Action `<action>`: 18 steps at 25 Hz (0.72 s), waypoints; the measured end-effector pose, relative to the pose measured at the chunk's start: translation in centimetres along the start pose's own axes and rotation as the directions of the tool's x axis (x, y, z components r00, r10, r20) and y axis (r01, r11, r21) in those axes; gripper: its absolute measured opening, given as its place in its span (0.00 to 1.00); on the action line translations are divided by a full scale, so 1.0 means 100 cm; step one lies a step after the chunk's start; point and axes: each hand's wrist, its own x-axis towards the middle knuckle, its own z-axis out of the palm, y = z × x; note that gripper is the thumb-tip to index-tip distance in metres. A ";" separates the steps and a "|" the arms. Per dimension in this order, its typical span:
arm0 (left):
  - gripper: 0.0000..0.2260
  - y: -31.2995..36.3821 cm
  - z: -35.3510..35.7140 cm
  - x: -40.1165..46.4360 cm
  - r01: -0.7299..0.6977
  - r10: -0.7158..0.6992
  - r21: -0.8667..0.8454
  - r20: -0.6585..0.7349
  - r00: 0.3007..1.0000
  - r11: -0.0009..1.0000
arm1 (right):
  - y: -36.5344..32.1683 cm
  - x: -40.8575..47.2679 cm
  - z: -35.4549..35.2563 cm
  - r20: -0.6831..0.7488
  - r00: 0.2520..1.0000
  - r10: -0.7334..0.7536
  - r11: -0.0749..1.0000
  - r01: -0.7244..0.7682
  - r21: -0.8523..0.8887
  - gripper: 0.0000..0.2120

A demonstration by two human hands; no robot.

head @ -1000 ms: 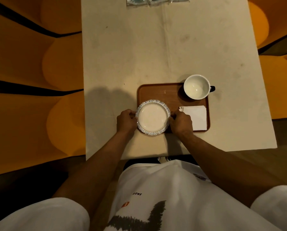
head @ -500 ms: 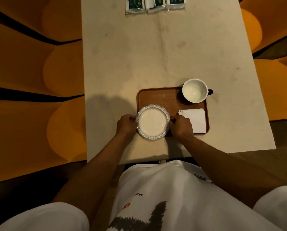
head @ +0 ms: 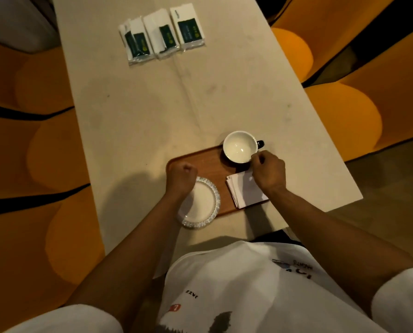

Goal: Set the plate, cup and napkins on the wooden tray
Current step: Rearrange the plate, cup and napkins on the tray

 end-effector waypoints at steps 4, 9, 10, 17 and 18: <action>0.10 0.059 0.047 0.015 0.221 -0.190 -0.232 0.150 0.970 0.947 | 0.013 0.052 -0.022 0.012 0.996 0.085 0.995 -0.085 0.055 0.16; 0.15 0.089 0.074 0.027 0.372 -0.307 -0.441 0.213 0.928 0.817 | 0.021 0.088 -0.032 0.322 0.947 0.008 0.981 -0.070 0.182 0.19; 0.15 0.091 0.077 0.027 0.386 -0.317 -0.469 0.222 0.922 0.794 | 0.021 0.092 -0.033 0.381 0.924 0.016 0.970 -0.107 0.219 0.19; 0.15 0.093 0.080 0.029 0.381 -0.324 -0.486 0.200 0.925 0.786 | 0.018 0.099 -0.031 0.511 0.860 0.012 0.921 -0.209 0.329 0.17; 0.15 0.093 0.079 0.029 0.379 -0.319 -0.485 0.205 0.925 0.788 | 0.018 0.099 -0.031 0.507 0.862 0.004 0.925 -0.195 0.325 0.18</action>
